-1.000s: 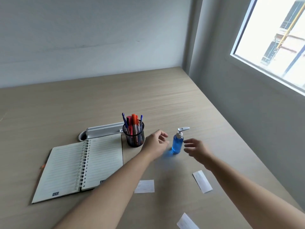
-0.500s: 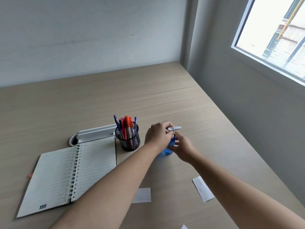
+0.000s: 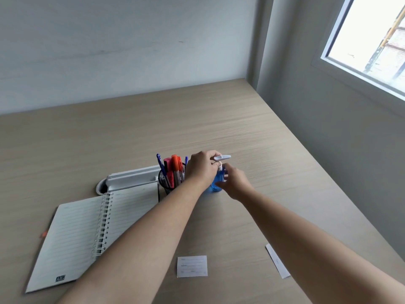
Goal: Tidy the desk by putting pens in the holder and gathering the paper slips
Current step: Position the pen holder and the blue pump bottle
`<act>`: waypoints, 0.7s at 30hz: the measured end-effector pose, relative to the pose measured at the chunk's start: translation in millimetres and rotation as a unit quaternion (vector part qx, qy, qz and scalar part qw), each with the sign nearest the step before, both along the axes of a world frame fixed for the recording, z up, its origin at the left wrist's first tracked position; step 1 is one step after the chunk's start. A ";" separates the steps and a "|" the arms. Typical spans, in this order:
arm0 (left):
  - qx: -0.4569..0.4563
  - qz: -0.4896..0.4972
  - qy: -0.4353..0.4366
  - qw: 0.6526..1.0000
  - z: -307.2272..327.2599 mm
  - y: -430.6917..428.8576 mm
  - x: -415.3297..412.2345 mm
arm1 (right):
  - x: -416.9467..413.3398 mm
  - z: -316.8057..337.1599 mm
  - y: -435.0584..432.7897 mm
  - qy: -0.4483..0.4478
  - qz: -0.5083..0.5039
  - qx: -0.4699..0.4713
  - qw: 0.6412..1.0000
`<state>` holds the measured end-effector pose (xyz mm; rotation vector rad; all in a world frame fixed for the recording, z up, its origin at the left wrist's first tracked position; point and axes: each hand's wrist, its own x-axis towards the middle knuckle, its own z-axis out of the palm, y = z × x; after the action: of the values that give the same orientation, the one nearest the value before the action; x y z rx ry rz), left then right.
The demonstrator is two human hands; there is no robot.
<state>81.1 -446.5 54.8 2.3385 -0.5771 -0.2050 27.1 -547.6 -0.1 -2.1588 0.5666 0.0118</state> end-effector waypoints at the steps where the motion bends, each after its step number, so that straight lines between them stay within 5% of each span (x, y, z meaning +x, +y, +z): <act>1: -0.003 -0.004 0.002 1.000 1.2 1.4 -2.6 | -3.5 0.3 -1.3 -0.001 -0.002 0.011 1.000; 8: -0.026 -0.055 -0.100 0.993 -13.1 52.7 -60.3 | -81.5 4.6 0.3 -0.045 0.024 0.056 0.997; 12: 0.066 -0.116 -0.061 0.989 -40.6 103.8 -103.2 | -162.0 4.0 12.0 0.031 0.145 0.016 0.989; 16: 0.266 -0.156 -0.032 0.951 -63.7 138.8 -128.7 | -224.4 0.9 29.1 0.163 0.314 -0.078 0.932; 21: 0.327 -0.100 0.013 0.940 -79.8 154.0 -143.5 | -254.8 -10.5 42.6 0.168 0.404 -0.213 0.873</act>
<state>-62.4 -292.5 -25.0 2.9020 -0.8312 -0.6006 -227.7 -505.0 -10.6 -2.7000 -0.2209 0.7997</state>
